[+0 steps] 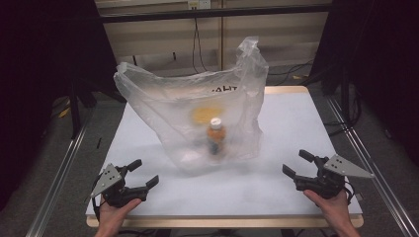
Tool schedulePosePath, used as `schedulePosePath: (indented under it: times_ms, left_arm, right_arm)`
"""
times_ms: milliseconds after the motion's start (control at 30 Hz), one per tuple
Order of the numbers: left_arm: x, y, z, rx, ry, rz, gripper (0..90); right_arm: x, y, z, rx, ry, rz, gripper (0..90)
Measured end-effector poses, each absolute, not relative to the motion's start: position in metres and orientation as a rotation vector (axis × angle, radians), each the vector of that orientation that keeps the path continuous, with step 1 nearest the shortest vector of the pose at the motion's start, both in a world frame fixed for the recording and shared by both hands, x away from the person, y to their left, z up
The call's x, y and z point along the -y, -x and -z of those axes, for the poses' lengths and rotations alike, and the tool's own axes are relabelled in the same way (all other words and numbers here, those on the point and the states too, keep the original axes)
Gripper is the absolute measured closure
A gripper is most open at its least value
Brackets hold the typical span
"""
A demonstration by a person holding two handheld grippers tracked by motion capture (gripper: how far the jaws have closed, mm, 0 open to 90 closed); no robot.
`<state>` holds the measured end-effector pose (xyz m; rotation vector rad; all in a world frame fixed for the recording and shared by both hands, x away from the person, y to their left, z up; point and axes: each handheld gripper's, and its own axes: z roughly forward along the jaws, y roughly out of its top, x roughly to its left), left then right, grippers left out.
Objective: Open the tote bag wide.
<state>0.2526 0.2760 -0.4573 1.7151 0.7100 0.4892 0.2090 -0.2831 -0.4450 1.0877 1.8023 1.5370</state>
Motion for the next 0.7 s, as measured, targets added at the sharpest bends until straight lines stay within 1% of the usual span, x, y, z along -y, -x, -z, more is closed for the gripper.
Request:
schedulePosePath:
  times_ms: [67, 100, 133, 167, 200, 267, 300, 333, 367, 400, 433, 467, 500, 567, 600, 633, 700]
  left_arm:
    - [-0.275, -0.253, 0.457, -0.717, -1.709, -0.481, 15.4]
    - [-0.276, -0.253, 0.457, -0.712, -1.709, -0.485, 20.2]
    - [-0.276, -0.253, 0.457, -0.712, -1.709, -0.485, 22.4]
    - [-0.276, -0.253, 0.457, -0.708, -1.718, -0.486, 22.4]
    - [-0.276, -0.252, 0.457, -0.726, -1.712, -0.485, 24.8]
    - [-0.276, -0.253, 0.457, -0.711, -1.720, -0.482, 33.3]
    - [-0.276, -0.253, 0.457, -0.695, -1.713, -0.458, 40.0]
    - [-0.276, -0.253, 0.456, -0.681, -1.723, -0.466, 45.3]
    - [-0.275, -0.252, 0.456, -0.687, -1.727, -0.473, 50.6]
    - [-0.274, -0.252, 0.455, -0.685, -1.738, -0.483, 52.4]
    - [-0.273, -0.253, 0.455, -0.673, -1.742, -0.470, 57.5]
    - [-0.272, -0.253, 0.454, -0.672, -1.741, -0.463, 61.6]
    - [-0.271, -0.253, 0.454, -0.662, -1.744, -0.456, 63.2]
    - [-0.269, -0.253, 0.453, -0.651, -1.754, -0.434, 69.8]
    - [-0.268, -0.254, 0.453, -0.625, -1.754, -0.391, 70.9]
    - [-0.268, -0.254, 0.452, -0.628, -1.780, -0.408, 75.2]
    - [-0.266, -0.254, 0.451, -0.629, -1.779, -0.380, 78.0]
  right_arm:
    - [0.283, -0.209, 0.445, -1.801, -1.090, -1.538, 19.7]
    - [0.283, -0.209, 0.445, -1.808, -1.087, -1.535, 22.5]
    - [0.283, -0.210, 0.446, -1.813, -1.083, -1.543, 25.4]
    - [0.283, -0.210, 0.446, -1.813, -1.083, -1.543, 25.4]
    - [0.283, -0.210, 0.446, -1.818, -1.091, -1.551, 27.8]
    - [0.284, -0.211, 0.446, -1.823, -1.084, -1.553, 35.5]
    - [0.284, -0.211, 0.446, -1.830, -1.082, -1.567, 42.7]
    - [0.285, -0.212, 0.446, -1.839, -1.073, -1.575, 46.1]
    - [0.285, -0.212, 0.447, -1.840, -1.079, -1.576, 51.2]
    - [0.285, -0.213, 0.447, -1.850, -1.071, -1.583, 55.4]
    - [0.285, -0.214, 0.447, -1.854, -1.075, -1.592, 59.0]
    - [0.286, -0.215, 0.447, -1.854, -1.067, -1.596, 66.4]
    - [0.286, -0.216, 0.447, -1.870, -1.054, -1.615, 70.4]
    - [0.285, -0.217, 0.446, -1.881, -1.046, -1.627, 77.5]
    - [0.285, -0.217, 0.446, -1.891, -1.043, -1.626, 80.2]
    - [0.285, -0.218, 0.445, -1.900, -1.040, -1.624, 83.0]
    - [0.284, -0.219, 0.444, -1.909, -1.037, -1.645, 87.7]
